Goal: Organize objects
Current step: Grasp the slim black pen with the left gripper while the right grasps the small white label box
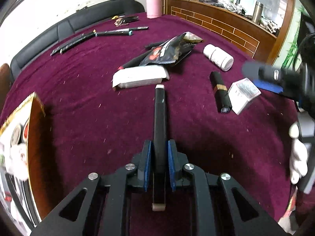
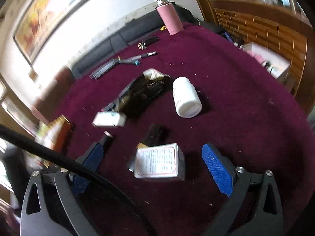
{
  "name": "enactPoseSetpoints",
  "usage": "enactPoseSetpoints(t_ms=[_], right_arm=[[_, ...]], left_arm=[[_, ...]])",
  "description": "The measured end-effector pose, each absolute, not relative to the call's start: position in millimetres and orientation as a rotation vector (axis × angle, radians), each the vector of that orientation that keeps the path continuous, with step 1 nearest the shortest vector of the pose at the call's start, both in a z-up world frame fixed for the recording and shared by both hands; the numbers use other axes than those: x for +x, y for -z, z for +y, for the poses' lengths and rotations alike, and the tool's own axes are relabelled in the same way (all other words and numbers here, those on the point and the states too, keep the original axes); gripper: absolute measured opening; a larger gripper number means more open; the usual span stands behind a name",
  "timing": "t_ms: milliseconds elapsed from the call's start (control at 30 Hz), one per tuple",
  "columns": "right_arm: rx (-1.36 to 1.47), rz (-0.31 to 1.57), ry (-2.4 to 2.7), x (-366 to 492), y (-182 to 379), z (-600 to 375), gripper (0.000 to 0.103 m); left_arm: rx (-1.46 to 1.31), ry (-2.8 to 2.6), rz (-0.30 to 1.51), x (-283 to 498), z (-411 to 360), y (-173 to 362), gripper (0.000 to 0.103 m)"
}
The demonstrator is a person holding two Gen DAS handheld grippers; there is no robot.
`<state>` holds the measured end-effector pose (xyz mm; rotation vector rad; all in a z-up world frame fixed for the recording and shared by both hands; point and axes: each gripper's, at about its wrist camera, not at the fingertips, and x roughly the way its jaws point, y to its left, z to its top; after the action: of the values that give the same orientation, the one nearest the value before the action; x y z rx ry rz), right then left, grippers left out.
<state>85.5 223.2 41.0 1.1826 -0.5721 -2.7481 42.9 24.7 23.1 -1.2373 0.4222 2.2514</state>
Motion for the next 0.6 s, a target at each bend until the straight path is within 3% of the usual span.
enactPoseSetpoints(t_ms=[67,167,200,233,300,367,600], right_arm=[[1.227,-0.426,2.813,85.3,-41.9,212.6,0.099],[1.291,-0.284,2.831,81.8,-39.3,199.4,0.082],[1.317,-0.245,2.838,79.9,-37.5,196.7,0.067],[1.346,-0.216,2.835,77.3,-34.7,194.7,0.046],[1.365,-0.225,2.828,75.7,-32.7,196.2,0.047],[1.356,-0.250,2.819,78.9,-35.3,199.0,0.047],[1.305,-0.304,2.799,92.9,-47.3,200.2,0.047]], left_arm=[[-1.218,-2.255,0.435,37.8,36.5,-21.4,0.027],[-1.201,-2.276,0.391,31.4,42.3,-19.9,0.035],[-1.198,-2.279,0.381,30.4,42.0,-19.2,0.035],[-1.195,-2.285,0.373,30.9,41.6,-18.9,0.035],[-1.198,-2.275,0.360,31.0,38.5,-19.5,0.030],[-1.209,-2.255,0.312,32.5,29.6,-21.6,0.012],[-1.172,-2.273,0.151,46.8,-9.7,-32.6,0.011]])
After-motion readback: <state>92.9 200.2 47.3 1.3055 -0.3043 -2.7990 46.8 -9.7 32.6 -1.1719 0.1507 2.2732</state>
